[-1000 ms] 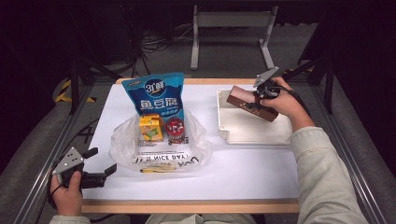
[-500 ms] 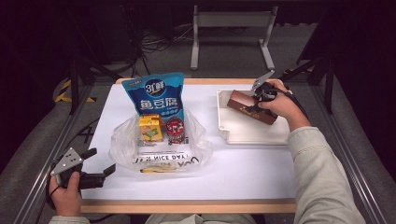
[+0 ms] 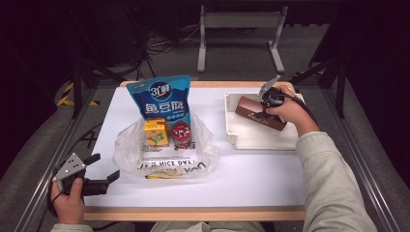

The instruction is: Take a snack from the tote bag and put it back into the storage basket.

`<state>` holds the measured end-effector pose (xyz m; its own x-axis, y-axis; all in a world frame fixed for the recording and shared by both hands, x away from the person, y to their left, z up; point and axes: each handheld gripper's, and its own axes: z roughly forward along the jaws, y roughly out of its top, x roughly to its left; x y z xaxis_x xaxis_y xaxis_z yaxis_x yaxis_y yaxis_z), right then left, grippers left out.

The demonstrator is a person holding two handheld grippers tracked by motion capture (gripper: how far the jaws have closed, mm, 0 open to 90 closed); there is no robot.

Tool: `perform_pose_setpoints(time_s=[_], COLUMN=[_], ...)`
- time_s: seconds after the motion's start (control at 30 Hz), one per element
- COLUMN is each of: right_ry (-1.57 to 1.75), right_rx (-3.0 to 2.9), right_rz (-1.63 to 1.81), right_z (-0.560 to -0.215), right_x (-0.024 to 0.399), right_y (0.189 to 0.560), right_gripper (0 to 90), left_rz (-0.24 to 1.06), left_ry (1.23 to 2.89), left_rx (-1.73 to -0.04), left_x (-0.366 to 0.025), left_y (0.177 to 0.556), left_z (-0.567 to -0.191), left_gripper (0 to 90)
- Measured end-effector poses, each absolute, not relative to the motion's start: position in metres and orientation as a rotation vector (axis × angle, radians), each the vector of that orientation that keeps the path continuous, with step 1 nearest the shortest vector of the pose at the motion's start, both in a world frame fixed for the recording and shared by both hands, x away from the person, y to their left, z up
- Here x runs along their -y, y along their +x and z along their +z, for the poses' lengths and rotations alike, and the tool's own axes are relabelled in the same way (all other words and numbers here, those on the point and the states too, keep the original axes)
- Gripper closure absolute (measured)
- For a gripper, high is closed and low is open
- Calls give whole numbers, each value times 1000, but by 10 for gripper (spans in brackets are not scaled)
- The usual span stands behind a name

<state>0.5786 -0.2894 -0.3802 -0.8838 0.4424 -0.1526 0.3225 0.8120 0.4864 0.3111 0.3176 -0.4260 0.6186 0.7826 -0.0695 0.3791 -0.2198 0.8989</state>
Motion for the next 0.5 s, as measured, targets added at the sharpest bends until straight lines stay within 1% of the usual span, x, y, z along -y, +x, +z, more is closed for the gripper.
perform_pose_setpoints(time_s=[0.23, 0.3, 0.33, 0.5], right_ry=[600, 610, 620, 653], right_rx=[-2723, -2715, -2704, -2683], right_rz=[662, 659, 663, 674], right_z=[-384, -385, -385, -386], right_x=[288, 288, 288, 289], right_y=[579, 579, 579, 578], right_gripper=[396, 381, 357, 319], left_rz=[498, 495, 499, 495], left_ry=[1830, 1831, 1835, 1828], left_rx=[-933, -929, -926, -926], left_x=[-318, -318, -318, -317], left_y=[311, 311, 311, 313], left_z=[-426, -426, -425, -426], left_gripper=[26, 25, 26, 26])
